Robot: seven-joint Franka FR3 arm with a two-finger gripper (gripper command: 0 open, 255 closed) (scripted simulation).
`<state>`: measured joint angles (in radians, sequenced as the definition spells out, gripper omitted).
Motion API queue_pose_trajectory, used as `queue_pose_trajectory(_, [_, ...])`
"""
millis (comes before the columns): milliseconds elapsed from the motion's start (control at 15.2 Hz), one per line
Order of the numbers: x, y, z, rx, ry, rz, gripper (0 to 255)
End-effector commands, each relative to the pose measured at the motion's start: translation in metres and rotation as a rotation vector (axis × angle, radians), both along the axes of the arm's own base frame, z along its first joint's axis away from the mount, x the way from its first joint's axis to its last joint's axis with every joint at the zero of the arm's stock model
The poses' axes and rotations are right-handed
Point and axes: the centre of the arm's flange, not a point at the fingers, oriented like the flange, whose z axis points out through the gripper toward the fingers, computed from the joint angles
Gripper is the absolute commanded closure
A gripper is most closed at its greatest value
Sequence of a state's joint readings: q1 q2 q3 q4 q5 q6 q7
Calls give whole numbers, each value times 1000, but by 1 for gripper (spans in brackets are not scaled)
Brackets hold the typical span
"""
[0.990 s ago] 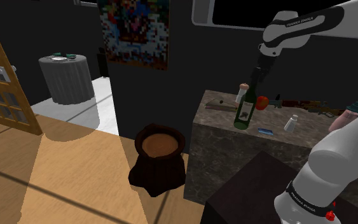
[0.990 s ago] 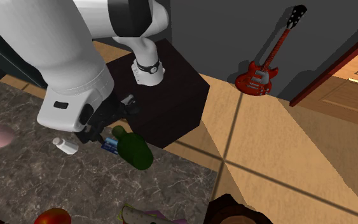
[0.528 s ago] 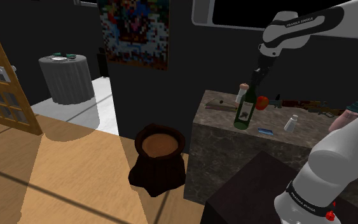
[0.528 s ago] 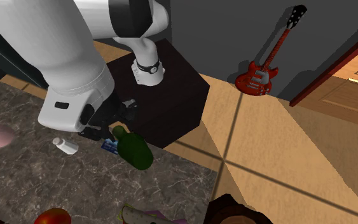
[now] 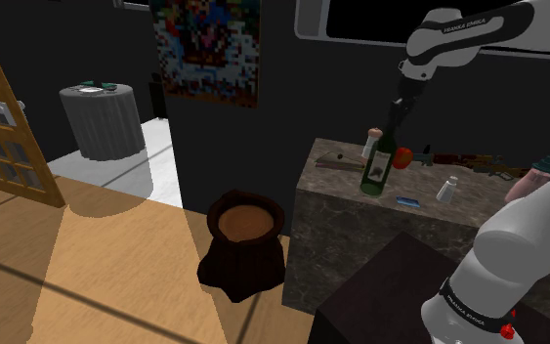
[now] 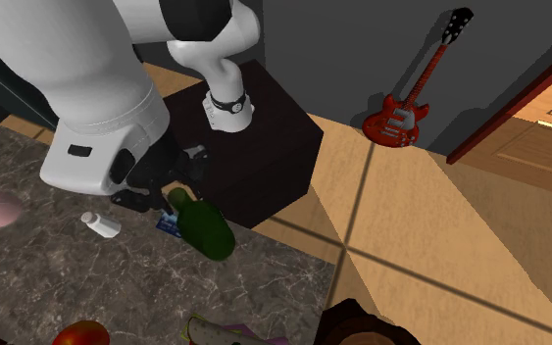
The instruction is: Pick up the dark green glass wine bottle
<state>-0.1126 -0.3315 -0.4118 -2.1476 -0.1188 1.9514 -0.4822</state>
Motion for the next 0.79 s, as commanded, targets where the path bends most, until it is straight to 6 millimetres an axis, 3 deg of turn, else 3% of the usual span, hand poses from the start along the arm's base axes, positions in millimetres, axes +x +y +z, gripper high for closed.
queue_pose_trajectory(0, [0, 0, 11, 0, 0, 0, 255])
queue_pose_trajectory(594, [0, 0, 58, 0, 0, 0, 255])
queue_pose_trajectory(726, [0, 0, 59, 0, 0, 0, 255])
